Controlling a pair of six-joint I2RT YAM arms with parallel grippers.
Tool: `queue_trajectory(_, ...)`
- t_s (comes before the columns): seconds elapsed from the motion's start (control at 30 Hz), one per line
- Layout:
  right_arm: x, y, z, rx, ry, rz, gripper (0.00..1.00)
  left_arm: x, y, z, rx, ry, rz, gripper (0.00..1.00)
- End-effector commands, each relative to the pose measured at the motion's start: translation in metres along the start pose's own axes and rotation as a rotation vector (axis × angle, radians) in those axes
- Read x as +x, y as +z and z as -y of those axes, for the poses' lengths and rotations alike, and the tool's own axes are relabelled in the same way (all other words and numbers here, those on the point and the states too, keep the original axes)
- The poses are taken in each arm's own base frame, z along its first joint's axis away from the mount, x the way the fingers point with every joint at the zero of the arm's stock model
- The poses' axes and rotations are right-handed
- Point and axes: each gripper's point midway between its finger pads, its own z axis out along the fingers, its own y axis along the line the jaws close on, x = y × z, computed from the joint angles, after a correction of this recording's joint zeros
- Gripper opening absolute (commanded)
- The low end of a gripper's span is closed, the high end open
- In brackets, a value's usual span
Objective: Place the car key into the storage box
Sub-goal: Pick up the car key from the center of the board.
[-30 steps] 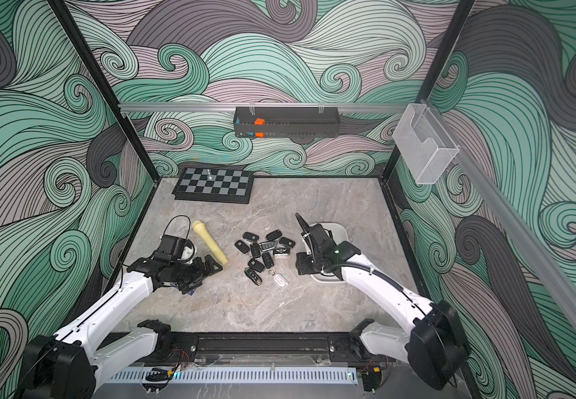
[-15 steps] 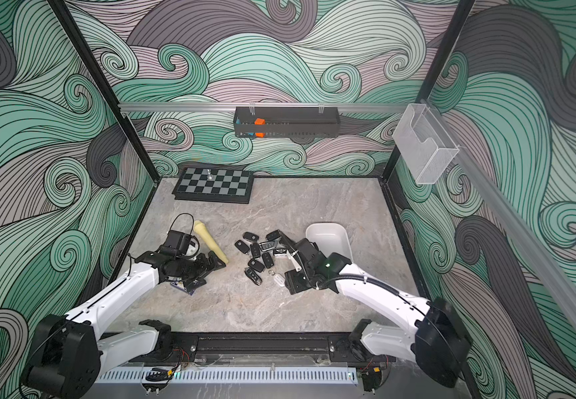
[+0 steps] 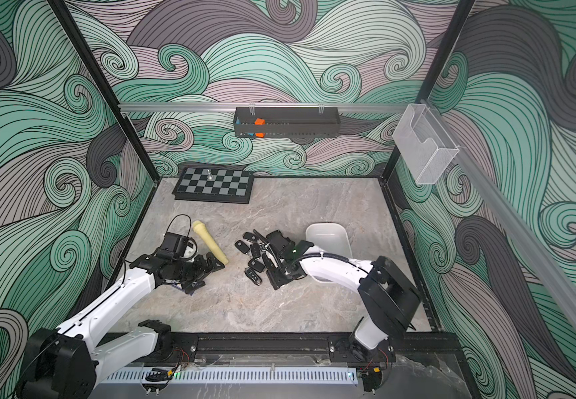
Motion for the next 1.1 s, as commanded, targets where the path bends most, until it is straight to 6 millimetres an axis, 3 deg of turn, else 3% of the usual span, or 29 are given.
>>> queue_trajectory(0.0, -0.005, 0.004, 0.004, 0.047, -0.052, -0.008, 0.66, 0.004, -0.002, -0.005, -0.026, -0.005, 0.003, 0.98)
queue_trajectory(0.53, 0.01, 0.034, 0.008, 0.118, -0.111, -0.103, 0.63, 0.001, -0.001, -0.003, -0.035, 0.005, -0.005, 0.98)
queue_trajectory(1.07, 0.017, 0.037, 0.012, 0.148, -0.129, -0.118, 0.4, 0.003, -0.003, -0.006, -0.047, 0.007, -0.006, 0.98)
